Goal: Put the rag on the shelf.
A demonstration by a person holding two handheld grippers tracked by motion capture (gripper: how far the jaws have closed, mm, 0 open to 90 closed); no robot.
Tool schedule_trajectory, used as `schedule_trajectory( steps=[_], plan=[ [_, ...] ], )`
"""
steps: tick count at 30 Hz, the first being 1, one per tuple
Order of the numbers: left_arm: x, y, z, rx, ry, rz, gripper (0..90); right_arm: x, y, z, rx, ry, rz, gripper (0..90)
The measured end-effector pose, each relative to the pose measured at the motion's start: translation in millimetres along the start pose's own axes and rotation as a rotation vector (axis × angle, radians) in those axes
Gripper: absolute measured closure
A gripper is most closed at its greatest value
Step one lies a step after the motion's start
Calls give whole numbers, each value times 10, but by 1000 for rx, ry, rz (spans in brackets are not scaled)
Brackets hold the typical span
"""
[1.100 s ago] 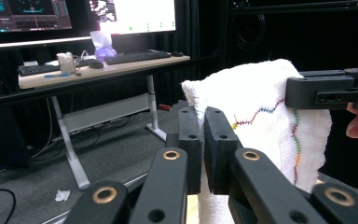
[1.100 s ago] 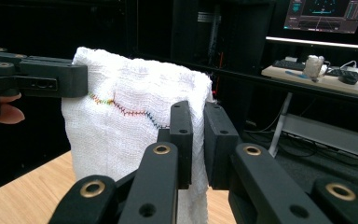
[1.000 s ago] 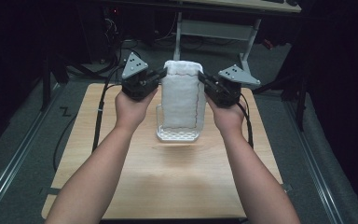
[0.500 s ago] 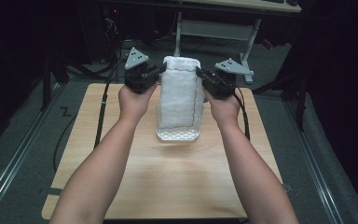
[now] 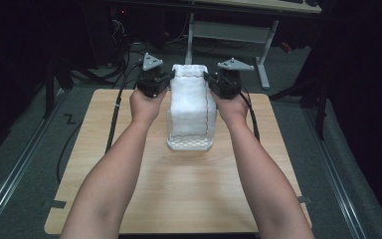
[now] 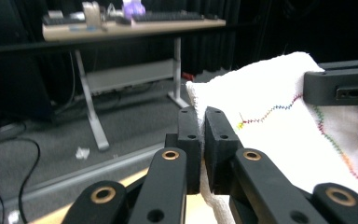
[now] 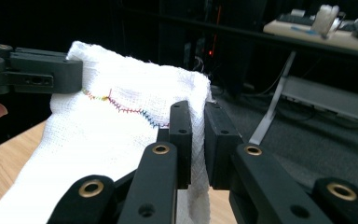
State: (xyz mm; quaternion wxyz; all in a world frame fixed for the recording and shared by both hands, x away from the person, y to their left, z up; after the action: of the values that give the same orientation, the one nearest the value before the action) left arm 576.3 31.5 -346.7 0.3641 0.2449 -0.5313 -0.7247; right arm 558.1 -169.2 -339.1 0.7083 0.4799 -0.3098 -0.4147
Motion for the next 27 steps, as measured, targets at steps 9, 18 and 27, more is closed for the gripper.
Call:
schedule_trajectory(
  steps=[9, 18, 27],
  plan=[
    [-50, -283, -202, -120, -2, 28, 857, 61, -238, -219, -94, -1, -21, 794],
    [-100, -320, -119, -70, -19, 103, 652, 138, -284, -172, -111, -3, -31, 711],
    [-61, -380, 20, -66, -15, 83, 648, 164, -361, -36, -114, -17, -27, 705]
  ],
)
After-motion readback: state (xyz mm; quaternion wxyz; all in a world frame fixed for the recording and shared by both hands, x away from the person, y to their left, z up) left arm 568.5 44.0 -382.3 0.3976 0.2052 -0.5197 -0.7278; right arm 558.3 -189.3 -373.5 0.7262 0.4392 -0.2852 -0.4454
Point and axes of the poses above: each handheld gripper's, and its own axes: z roughly backward along the jaws, y roughly out of its top, x roughly to its right, the point moved 4 cm from there along -z, roughly forward along the jaws, and after that the axes turned 2 degrees about -x, right-handed, at the moved point
